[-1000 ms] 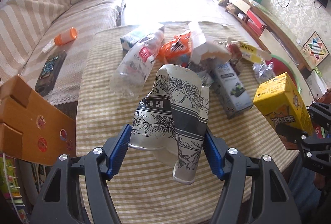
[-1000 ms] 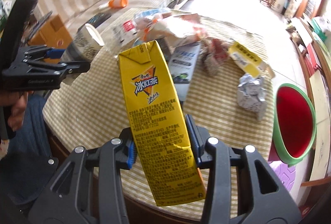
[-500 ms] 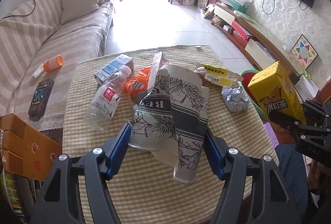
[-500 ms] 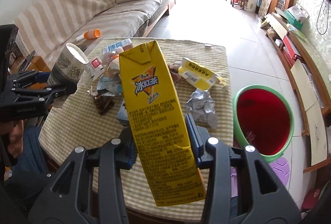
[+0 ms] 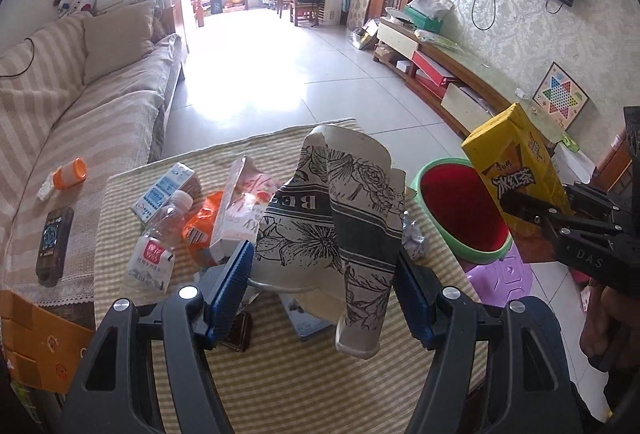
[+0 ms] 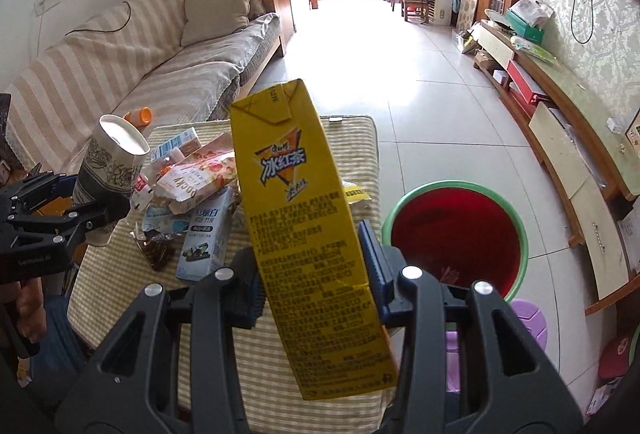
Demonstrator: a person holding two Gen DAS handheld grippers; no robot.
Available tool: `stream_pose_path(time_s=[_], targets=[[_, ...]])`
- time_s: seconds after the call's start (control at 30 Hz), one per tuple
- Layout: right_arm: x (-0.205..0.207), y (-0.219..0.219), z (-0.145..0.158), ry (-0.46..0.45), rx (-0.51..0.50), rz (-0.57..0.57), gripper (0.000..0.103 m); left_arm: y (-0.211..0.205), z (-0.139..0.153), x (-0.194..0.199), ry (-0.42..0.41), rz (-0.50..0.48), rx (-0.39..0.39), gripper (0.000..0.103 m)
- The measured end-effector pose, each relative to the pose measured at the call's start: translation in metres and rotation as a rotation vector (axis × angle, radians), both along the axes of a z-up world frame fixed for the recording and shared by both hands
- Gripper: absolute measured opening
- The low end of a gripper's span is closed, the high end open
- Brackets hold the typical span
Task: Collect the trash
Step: 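Carry the cup and carton over the red bin and open both tools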
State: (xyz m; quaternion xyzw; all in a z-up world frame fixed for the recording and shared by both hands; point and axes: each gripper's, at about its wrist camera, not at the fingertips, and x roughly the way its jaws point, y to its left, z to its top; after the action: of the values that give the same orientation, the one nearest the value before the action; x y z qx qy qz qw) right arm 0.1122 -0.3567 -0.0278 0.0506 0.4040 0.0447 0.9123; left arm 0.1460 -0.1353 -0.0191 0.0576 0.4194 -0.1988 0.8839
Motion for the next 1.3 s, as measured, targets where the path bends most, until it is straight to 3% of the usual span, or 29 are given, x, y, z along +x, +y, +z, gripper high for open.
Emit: stream_pose_path(time_s=[0.77, 1.3], targets=[[0.008, -0.150, -0.025, 0.016, 0.061, -0.254, 0.040, -0.191, -0.011, 0.039, 0.041, -0.260, -0.034, 0.065], [0.014, -0.197, -0.062, 0.058, 0.112, -0.338, 0.040, -0.256, -0.050, 0.061, 0.117, -0.326, -0.023, 0.066]])
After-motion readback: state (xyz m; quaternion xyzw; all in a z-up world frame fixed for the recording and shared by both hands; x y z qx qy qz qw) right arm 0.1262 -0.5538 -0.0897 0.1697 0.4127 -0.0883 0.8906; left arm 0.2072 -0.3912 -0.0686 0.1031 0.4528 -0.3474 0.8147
